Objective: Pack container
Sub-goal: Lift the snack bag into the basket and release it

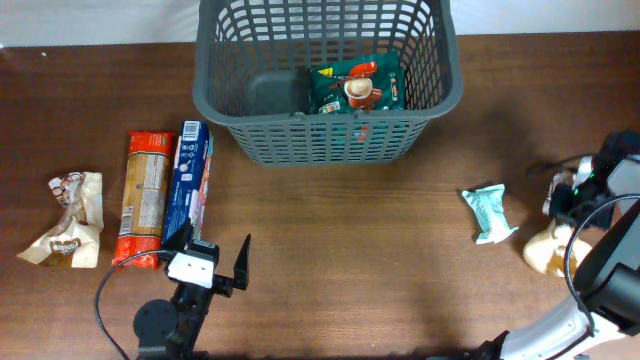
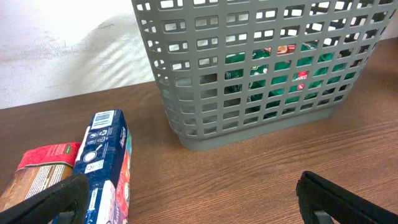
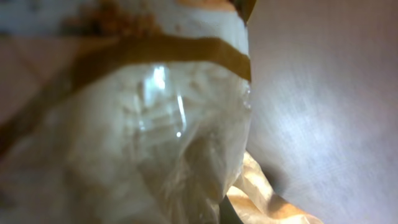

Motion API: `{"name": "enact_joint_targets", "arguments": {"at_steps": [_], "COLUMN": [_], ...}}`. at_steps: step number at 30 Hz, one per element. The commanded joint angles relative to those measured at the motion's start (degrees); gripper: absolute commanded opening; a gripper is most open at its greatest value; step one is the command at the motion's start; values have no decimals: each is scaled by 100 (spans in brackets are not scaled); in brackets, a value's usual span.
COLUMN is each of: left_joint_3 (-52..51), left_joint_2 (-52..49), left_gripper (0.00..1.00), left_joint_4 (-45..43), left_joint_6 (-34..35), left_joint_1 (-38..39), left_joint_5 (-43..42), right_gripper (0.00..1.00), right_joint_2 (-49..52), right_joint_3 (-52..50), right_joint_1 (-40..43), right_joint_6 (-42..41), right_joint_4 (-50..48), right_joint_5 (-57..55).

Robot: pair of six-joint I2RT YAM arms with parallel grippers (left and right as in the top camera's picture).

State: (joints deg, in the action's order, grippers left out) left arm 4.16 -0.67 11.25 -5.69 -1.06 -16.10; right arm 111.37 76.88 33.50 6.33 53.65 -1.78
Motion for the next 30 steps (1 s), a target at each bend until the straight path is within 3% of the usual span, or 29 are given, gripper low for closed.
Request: {"name": "enact_joint_targets", "arguments": {"at_steps": [1,4,9,11,15,19,26,30], "left_joint_3": [-55,-55,-55,-55,-55,-55,-55,-55], "left_joint_2": [37,37,37,37,37,37,37,37], "left_gripper": [99,99,99,99,99,99,99,99], "left_joint_4": [-15,-15,-15,-15,-15,-15,-15,-15], "left_joint_6": [48,48,48,48,48,48,48,48], "left_joint_1": [26,26,26,26,26,26,26,26], "left_joint_5": [-48,-48,-48,-48,-48,-48,-48,-48], "right_gripper": [4,3,4,4,4,4,4,4], "right_joint_2": [-83,-83,-83,-83,-85,-85,118,503], "right_joint_3": [1550,3034,5390,6518,7794,8360,8161,7956], "right_joint_1": [-20,-140,-658,-1134,-2083,-3145,-4756,-5462], "right_joint_6": [-391,-413,-428,-428,-426,-426,-433,-1038], "right_joint_4": [402,933,1893,2293,2437,2074,1152,538], "right_joint_5": [1742,2566,2892,3014,3029,2962,2310,1552]}}
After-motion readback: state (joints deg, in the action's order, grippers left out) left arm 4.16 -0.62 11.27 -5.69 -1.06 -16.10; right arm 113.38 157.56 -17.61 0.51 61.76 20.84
